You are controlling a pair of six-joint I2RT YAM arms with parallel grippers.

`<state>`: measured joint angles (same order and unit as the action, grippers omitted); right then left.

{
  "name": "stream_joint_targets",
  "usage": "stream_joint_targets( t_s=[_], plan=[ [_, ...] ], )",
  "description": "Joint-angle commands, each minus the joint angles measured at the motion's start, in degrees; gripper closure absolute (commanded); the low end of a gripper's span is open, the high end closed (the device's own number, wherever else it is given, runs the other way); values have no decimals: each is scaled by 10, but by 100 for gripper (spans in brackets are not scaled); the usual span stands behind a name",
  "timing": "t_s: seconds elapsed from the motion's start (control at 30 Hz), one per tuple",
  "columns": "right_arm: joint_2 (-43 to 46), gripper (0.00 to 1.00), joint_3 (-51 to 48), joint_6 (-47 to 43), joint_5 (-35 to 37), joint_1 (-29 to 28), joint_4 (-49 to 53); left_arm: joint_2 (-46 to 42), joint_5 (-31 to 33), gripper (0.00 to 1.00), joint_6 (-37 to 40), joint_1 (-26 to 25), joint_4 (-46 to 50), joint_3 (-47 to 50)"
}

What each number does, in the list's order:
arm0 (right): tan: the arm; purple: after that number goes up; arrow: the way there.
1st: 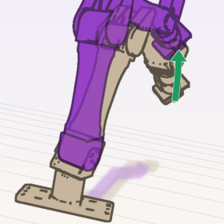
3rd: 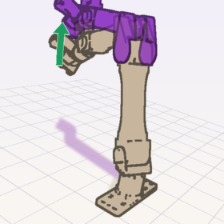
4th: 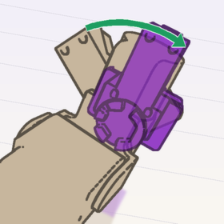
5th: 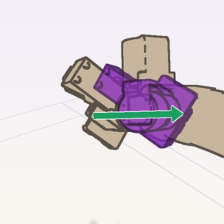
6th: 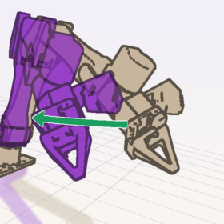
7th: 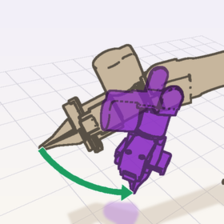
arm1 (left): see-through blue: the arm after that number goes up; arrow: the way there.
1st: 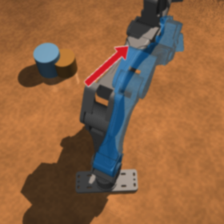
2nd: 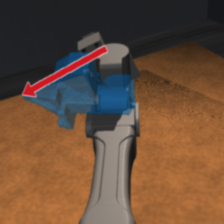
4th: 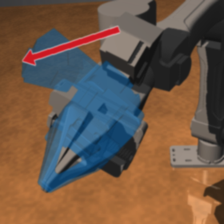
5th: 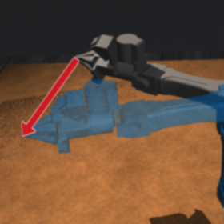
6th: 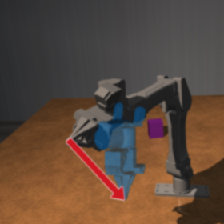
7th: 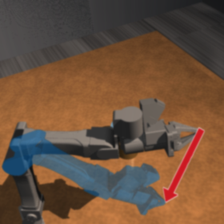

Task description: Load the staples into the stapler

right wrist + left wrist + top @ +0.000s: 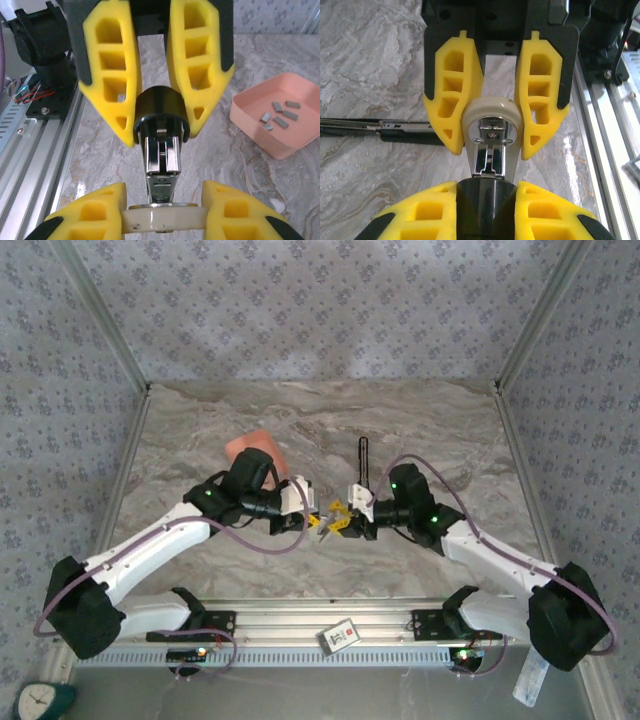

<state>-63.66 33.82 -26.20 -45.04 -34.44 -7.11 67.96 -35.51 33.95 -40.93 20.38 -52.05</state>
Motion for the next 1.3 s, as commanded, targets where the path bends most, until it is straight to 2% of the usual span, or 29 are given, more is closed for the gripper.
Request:
stream_joint_targets(
  t_s=[0.0,0.23,0.47,0.63,0.8,1.13,1.2,1.27],
  plan=[
    [22,85,-62,36,1,56,-51,-55,-66,100,-54,37,-58,-15],
    [41,87,-142,80,1,122,-119,-105,-114,100,-136,122,-112,-16],
    [11,88,-153,116,33,124,-152,-125,-125,100,-224,174,-173,-42],
    [-24,88,-180,139,34,115,-231,-126,-121,100,-286,177,-240,-50],
    [-62,88,-179,146,62,93,-244,-125,-99,100,-315,177,-281,-61],
    [-134,85,-170,161,80,78,-303,-125,-88,100,-311,177,-286,-97],
    [-148,81,-165,164,83,78,-310,-125,-88,100,-308,177,-285,-98],
    [-159,74,-160,167,85,78,-317,-125,-89,100,-305,177,-284,-98]
  ],
)
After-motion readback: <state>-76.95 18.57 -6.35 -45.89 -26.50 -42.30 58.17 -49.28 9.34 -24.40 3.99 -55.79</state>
